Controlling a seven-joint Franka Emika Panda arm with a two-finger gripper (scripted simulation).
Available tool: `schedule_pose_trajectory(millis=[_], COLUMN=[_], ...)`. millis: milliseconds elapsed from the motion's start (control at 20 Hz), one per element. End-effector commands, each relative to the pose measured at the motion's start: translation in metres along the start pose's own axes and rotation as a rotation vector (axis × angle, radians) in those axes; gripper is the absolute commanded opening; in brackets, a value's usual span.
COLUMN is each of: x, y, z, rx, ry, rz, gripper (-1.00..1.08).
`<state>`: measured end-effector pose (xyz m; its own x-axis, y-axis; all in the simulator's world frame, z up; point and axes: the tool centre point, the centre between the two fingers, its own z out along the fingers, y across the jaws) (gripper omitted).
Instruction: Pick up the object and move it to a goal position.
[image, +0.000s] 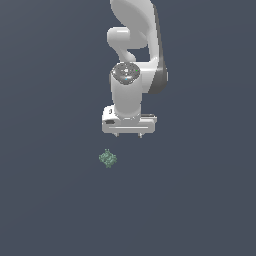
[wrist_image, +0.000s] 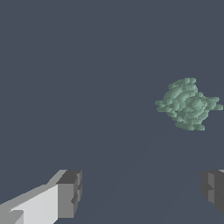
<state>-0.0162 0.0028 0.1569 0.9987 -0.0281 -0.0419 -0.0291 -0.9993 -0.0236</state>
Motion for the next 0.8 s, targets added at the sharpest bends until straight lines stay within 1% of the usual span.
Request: schedule_pose_trajectory(millis=[0, 150, 450, 750], x=[0.0, 0.0, 0.0, 0.0], y=[0.0, -0.003, -0.016, -0.015], z=[0.0, -0.002, -0.01, -0.009], rx=[0.0, -0.002, -0.012, -0.012], ry=[0.0, 0.001, 0.009, 0.009], rz=[0.0, -0.013, -0.077, -0.082], gripper=[1.0, 1.0, 1.0, 1.0])
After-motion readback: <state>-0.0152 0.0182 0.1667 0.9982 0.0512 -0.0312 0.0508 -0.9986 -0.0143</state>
